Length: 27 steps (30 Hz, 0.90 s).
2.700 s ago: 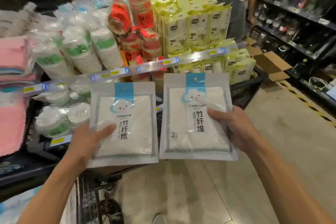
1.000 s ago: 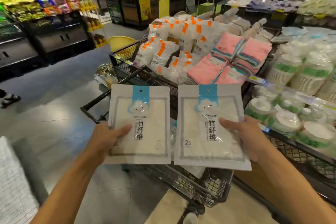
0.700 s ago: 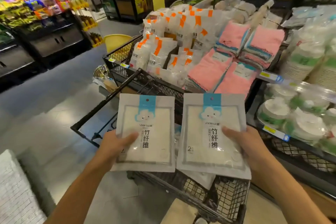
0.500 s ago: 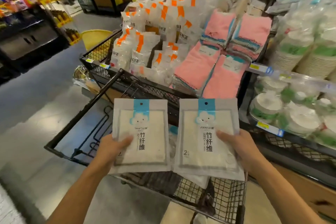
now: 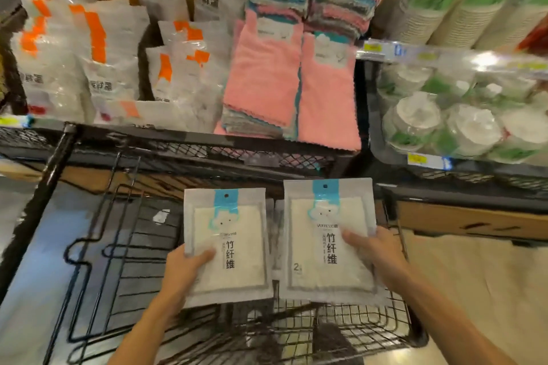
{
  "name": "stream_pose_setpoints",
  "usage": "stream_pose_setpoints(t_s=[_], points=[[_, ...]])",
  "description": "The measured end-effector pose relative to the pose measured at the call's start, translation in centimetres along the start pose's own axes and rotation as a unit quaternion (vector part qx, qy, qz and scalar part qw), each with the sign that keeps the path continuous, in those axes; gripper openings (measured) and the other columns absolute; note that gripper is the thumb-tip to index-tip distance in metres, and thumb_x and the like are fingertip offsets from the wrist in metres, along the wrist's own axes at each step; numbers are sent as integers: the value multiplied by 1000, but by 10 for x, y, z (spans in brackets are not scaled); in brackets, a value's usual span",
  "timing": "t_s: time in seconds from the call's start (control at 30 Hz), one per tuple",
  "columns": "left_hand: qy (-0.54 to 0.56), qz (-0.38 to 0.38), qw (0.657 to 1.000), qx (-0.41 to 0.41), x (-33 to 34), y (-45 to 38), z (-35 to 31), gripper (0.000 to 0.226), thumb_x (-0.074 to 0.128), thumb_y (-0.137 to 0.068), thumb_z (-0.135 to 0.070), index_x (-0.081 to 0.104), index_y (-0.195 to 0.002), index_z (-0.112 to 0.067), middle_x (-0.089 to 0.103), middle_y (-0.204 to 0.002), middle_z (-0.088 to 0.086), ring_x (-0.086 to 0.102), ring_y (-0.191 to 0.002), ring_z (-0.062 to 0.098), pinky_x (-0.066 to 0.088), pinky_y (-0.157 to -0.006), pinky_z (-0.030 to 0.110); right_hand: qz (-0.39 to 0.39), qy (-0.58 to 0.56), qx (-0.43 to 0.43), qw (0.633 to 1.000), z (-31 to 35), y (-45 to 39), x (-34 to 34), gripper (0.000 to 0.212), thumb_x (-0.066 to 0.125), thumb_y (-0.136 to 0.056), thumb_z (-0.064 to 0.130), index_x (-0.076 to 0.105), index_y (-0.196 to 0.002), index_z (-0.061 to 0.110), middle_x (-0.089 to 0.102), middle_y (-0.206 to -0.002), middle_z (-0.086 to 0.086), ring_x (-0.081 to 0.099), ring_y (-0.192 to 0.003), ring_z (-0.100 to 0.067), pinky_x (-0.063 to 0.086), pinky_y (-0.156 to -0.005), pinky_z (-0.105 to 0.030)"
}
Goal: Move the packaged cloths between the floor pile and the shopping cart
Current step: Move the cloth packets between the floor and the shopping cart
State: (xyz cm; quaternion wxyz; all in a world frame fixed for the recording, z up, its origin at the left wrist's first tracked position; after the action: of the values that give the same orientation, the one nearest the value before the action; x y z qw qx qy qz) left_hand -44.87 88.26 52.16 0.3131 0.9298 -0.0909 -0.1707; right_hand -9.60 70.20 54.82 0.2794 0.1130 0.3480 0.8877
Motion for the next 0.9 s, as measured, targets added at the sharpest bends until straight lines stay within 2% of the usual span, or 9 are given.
stream_pose_setpoints(t_s=[0.1, 0.23, 0.33, 0.5, 0.63, 0.7, 0.8, 0.83, 0.9], points=[[-27, 45, 999, -14, 7, -50, 20, 13, 77, -87, -7, 70, -97, -13, 77, -74, -9, 73, -65, 6, 55, -55, 22, -25, 11, 7, 1000, -21, -28, 10, 34, 71, -93, 15, 65, -123, 1, 78, -108, -15, 78, -97, -34, 63, -84, -55], [-50, 94, 994, -20, 22, -96, 42, 17, 76, -89, -11, 71, -104, -17, 79, -92, -1, 76, -85, 20, 58, -60, 27, -58, 7, 29, 998, -51, -61, 15, 28, 70, -93, 10, 66, -119, 1, 78, -108, -16, 78, -94, -33, 66, -74, -45], [-48, 127, 990, -39, 37, -124, 68, 24, 75, -89, -10, 70, -111, -14, 79, -99, 4, 77, -89, 22, 62, -66, 30, -73, 12, 44, 996, -78, -90, 21, 23, 70, -92, 7, 68, -115, 4, 79, -105, -13, 79, -91, -30, 65, -68, -39], [-43, 113, 992, -44, 57, -159, 102, 23, 74, -89, -6, 70, -111, -11, 77, -94, -2, 76, -84, 14, 59, -59, 19, -91, 23, 66, 993, -121, -133, 32, 27, 76, -89, 9, 69, -115, 5, 80, -103, -13, 79, -87, -28, 64, -64, -35], [-39, 105, 993, -36, 67, -176, 124, 20, 71, -91, -4, 70, -108, -14, 79, -86, -6, 76, -81, 9, 58, -59, 19, -99, 28, 65, 993, -143, -160, 36, 23, 74, -90, 8, 69, -111, 2, 80, -101, -14, 79, -86, -26, 64, -63, -32], [-44, 95, 994, -20, 68, -182, 131, 25, 73, -90, -7, 70, -115, -11, 79, -92, -2, 76, -87, 13, 59, -64, 24, -112, 55, 66, 990, -149, -169, 37, 21, 73, -91, 12, 70, -109, 3, 79, -100, -13, 78, -90, -28, 64, -65, -32], [-71, 75, 994, -15, 71, -189, 144, 38, 74, -90, -9, 65, -127, -5, 75, -108, 10, 72, -97, 26, 59, -83, 41, -132, 106, 62, 984, -156, -179, 37, 8, 73, -93, 16, 69, -99, 13, 78, -96, -6, 77, -92, -26, 63, -62, -26], [-85, 61, 994, -18, 71, -191, 148, 41, 74, -90, -10, 63, -129, -6, 74, -111, 11, 71, -100, 28, 58, -89, 45, -139, 125, 52, 981, -157, -182, 37, 9, 74, -93, 17, 68, -100, 15, 78, -98, -5, 76, -91, -23, 62, -61, -24], [-137, 35, 990, -9, 73, -193, 153, 46, 74, -91, -19, 56, -132, -13, 70, -116, 9, 68, -106, 30, 56, -94, 51, -155, 175, 19, 972, -157, -184, 39, 26, 76, -92, 21, 62, -112, 15, 75, -103, 1, 75, -92, -19, 63, -65, -26]])
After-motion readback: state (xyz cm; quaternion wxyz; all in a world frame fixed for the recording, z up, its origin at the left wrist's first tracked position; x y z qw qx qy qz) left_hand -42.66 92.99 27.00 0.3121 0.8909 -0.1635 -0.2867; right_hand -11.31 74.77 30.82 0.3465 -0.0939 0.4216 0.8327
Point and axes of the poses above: each hand's wrist, its own y-axis away from the middle knuckle, its own x-axis out of the palm, z = x × y, the point moved 6 cm from there along -y, towards the middle knuckle
